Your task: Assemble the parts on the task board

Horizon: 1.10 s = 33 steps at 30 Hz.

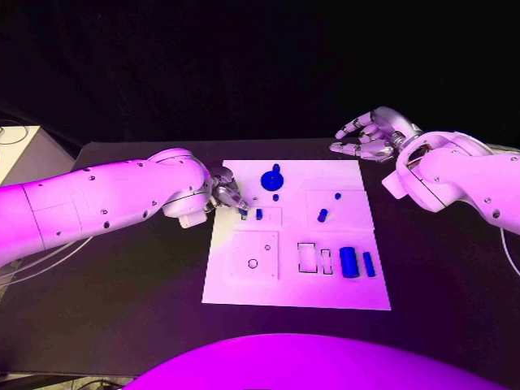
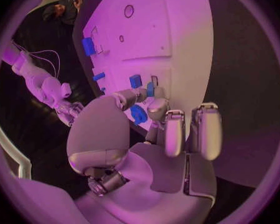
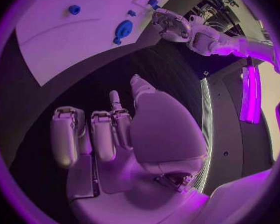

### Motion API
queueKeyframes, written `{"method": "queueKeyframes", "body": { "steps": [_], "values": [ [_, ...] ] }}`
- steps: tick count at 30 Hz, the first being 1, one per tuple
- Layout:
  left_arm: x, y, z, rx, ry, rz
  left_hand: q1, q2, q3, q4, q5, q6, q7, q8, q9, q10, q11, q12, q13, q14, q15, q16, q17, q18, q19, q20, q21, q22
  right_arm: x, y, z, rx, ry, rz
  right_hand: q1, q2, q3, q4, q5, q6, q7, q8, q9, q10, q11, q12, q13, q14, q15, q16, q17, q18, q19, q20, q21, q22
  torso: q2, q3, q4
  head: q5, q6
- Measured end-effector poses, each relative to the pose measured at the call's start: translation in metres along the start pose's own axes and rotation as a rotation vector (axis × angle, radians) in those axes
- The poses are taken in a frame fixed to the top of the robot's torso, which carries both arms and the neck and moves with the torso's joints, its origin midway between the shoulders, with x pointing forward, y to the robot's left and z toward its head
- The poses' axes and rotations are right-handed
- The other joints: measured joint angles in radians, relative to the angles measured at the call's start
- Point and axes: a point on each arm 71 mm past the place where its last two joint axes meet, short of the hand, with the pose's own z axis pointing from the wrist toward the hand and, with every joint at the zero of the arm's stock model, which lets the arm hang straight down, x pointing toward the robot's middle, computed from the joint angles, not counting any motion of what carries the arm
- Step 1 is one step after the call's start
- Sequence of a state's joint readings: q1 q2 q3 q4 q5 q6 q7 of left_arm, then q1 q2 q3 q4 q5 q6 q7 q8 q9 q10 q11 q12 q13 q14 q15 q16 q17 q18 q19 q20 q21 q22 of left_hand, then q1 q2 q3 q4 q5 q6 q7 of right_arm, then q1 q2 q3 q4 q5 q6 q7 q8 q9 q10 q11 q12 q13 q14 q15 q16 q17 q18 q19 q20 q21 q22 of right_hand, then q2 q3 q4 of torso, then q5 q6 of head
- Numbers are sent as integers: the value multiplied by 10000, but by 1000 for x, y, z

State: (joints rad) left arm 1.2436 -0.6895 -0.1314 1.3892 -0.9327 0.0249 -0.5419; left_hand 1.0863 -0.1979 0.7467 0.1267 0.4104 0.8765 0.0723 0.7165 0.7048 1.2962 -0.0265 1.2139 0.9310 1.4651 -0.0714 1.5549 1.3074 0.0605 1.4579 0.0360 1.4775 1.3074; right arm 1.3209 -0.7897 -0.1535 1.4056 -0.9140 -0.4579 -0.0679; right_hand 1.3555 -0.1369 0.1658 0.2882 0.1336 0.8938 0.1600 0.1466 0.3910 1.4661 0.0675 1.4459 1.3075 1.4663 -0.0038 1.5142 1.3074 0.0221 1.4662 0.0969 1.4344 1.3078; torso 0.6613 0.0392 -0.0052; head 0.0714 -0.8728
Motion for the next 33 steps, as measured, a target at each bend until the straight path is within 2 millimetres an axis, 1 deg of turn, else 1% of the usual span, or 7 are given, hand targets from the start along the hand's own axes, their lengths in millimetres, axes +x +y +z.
{"method": "queueKeyframes", "body": {
  "steps": [3,5,12,13,18,33],
  "values": [
    [1,1,0,-83,21,95,-39,40,0,0,0,0,0,-1,2,0,0,0,0,0,0,0,0,0,0,0,0,0,0,0,0,1,1,0,0,0,0,0,0,0,0,0,0,0,0,0,0,0,0,0,0,0,0,0,0,-1,0,1,5,-5,0],
    [2,1,0,-120,44,162,-39,40,0,0,0,0,0,-2,22,33,33,0,9,0,0,0,0,0,0,-1,0,0,0,0,0,1,2,1,0,0,0,0,0,0,0,0,0,0,0,0,0,0,0,0,0,0,0,0,0,-1,-1,0,7,-7,0],
    [4,-2,0,-155,138,387,-38,41,0,0,-1,21,-20,42,70,32,33,51,54,0,0,0,0,0,36,-37,0,-1,0,0,0,3,7,3,0,0,0,0,0,0,0,0,0,0,0,0,-1,0,0,0,0,0,0,0,0,-2,-1,0,1,-4,0],
    [4,-2,0,-161,143,413,-38,41,0,0,-1,28,-27,43,195,32,33,51,64,0,1,0,0,0,36,-37,0,-1,0,0,0,3,8,3,0,0,0,0,0,0,0,0,0,0,0,0,-1,0,0,0,0,0,0,0,0,-2,-1,0,1,-3,0],
    [4,-3,0,-182,158,536,-38,42,0,-1,-1,31,-29,45,266,32,34,51,64,-1,1,0,0,0,36,-37,0,-1,0,-1,0,5,8,3,0,0,0,0,0,0,0,0,0,0,0,0,-1,0,0,0,0,0,0,0,-56,-3,-1,1,1,2,1],
    [4,-4,0,-218,156,752,-37,42,-1,-1,40,51,-18,54,267,31,35,51,62,-1,1,0,-1,0,36,-37,0,7,1,-1,0,1,12,5,0,0,0,0,0,0,0,0,0,0,0,0,-2,0,0,0,-1,0,0,0,-56,-5,-1,4,-5,-6,1]
  ]
}}
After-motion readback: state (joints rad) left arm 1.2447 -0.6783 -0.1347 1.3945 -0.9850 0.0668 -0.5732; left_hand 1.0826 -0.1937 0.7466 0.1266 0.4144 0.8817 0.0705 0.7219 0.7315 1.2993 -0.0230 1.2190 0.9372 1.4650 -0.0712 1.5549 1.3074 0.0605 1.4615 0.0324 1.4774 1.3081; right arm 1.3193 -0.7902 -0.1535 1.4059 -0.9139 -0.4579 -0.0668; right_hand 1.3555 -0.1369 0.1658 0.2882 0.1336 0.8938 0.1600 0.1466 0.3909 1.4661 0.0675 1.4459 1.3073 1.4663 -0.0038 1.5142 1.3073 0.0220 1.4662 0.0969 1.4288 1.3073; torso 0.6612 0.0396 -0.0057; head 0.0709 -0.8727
